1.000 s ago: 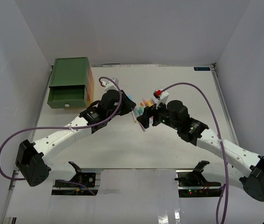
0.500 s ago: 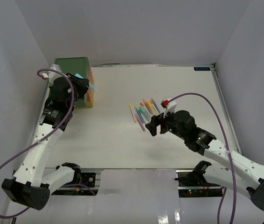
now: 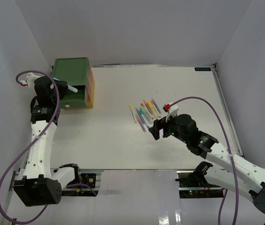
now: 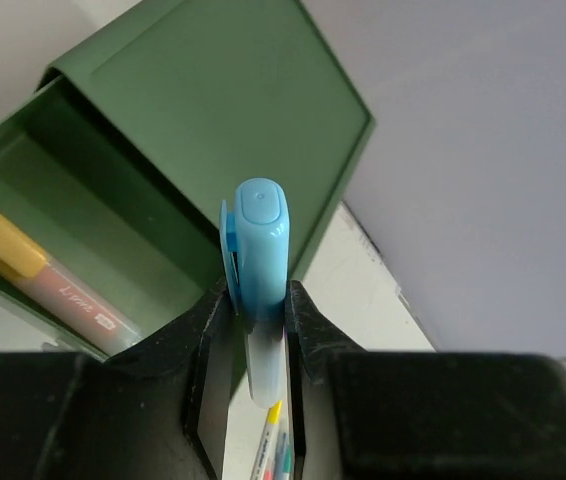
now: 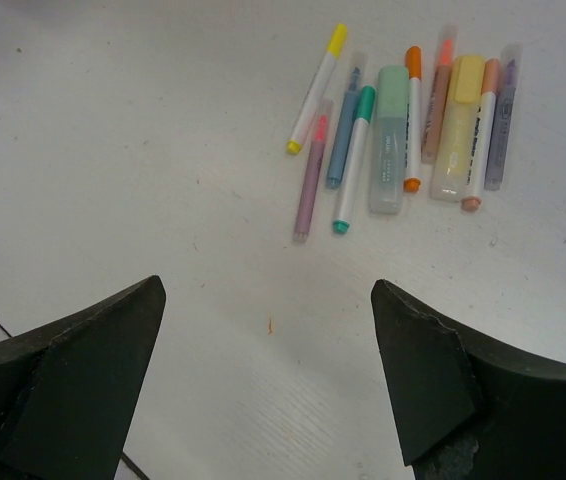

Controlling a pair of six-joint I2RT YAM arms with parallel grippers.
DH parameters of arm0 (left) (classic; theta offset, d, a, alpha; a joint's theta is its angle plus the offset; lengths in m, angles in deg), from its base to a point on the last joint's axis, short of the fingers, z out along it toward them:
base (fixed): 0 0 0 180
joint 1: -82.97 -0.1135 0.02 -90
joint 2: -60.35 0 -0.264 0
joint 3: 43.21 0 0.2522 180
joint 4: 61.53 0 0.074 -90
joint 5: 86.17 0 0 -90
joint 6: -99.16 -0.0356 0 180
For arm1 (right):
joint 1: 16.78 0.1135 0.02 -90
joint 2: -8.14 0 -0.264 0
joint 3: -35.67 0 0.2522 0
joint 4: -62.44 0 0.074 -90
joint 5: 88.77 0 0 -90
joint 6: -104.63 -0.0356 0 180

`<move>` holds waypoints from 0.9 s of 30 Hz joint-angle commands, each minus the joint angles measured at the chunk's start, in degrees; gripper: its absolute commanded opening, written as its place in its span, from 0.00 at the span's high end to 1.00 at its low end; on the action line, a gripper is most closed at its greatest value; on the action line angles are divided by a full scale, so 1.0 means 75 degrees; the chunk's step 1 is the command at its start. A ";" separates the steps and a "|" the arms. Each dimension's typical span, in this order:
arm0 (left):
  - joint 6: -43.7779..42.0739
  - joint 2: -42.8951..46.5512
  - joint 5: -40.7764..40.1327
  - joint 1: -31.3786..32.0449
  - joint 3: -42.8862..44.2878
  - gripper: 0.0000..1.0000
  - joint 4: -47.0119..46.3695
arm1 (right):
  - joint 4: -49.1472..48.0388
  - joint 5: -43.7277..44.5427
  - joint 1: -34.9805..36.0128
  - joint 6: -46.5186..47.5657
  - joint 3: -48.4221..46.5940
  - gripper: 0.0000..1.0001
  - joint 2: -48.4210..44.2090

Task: Sort the stationery into containers
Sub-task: Place the pen in the drawer, then pick up the pen from the center of the board.

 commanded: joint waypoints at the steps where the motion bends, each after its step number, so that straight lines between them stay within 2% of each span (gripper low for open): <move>1: 0.0148 -0.0068 0.0436 -0.0215 -0.0312 0.80 -0.0177 | -0.0045 0.0173 0.0040 0.0157 0.0060 0.10 -0.0179; 9: 0.0348 -0.0231 0.0999 -0.0484 -0.0957 0.63 -0.0529 | -0.0057 0.0196 0.0029 0.0180 0.0142 0.10 -0.0167; 16: 0.0207 -0.0220 0.1093 -0.0520 -0.0747 0.30 -0.0401 | -0.0056 0.0372 0.0040 0.0192 0.0177 0.10 -0.0120; 22: -0.0354 -0.0103 0.1069 -0.0543 -0.0151 0.13 0.0044 | 0.0084 0.0559 0.0029 0.0204 -0.0045 0.10 0.0114; 24: -0.0752 -0.0045 0.1104 -0.0543 0.0038 0.04 0.0232 | 0.0154 0.0735 0.0040 0.0273 -0.0150 0.10 0.0300; 27: -0.1512 0.0049 0.1327 -0.0543 0.0425 0.02 0.0560 | 0.0201 0.0980 0.0029 0.0484 -0.0349 0.10 0.0768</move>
